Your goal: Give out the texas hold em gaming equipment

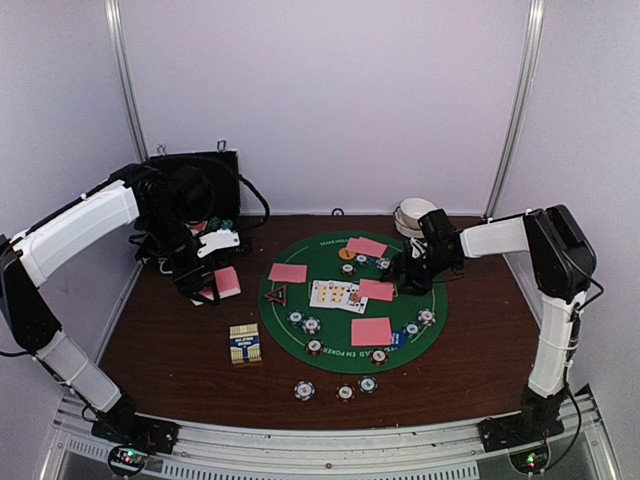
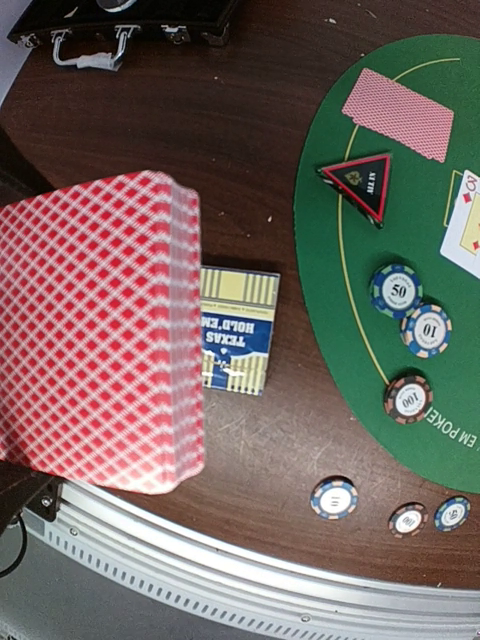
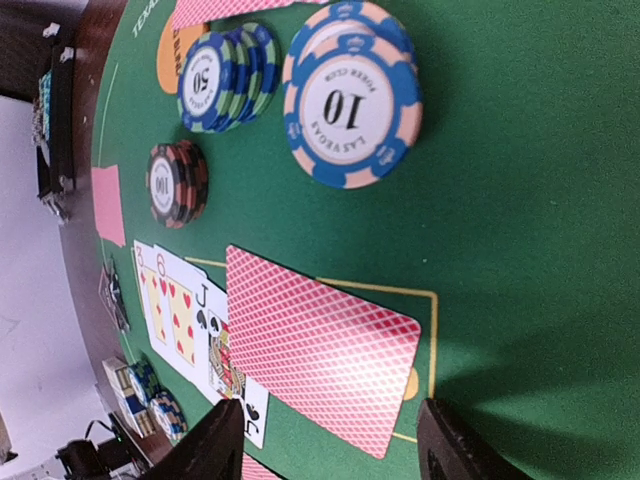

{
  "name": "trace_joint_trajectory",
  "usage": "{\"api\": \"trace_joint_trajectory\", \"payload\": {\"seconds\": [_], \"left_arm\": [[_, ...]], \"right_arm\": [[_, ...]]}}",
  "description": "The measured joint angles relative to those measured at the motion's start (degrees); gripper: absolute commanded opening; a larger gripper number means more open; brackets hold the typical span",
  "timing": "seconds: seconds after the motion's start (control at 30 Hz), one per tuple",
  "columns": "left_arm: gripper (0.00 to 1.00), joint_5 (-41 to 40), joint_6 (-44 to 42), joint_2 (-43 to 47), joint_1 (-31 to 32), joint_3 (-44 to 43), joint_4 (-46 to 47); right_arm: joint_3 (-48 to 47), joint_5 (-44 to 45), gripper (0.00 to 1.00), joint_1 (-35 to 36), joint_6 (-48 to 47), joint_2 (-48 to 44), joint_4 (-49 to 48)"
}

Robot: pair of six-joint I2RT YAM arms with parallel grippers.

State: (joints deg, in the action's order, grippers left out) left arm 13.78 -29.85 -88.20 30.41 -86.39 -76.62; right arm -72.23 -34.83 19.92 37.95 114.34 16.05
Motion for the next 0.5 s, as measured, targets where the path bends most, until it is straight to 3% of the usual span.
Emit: {"api": "trace_joint_trajectory", "payload": {"seconds": [0.3, 0.5], "left_arm": [[0.00, 0.2, 0.0, 0.0, 0.0, 0.0, 0.0], [0.00, 0.2, 0.0, 0.0, 0.0, 0.0, 0.0]], "right_arm": [[-2.0, 6.7, 0.73, 2.2, -2.1, -6.6, 6.0], [-3.8, 5.0, 0.85, 11.4, 2.6, -11.1, 3.4]]}}
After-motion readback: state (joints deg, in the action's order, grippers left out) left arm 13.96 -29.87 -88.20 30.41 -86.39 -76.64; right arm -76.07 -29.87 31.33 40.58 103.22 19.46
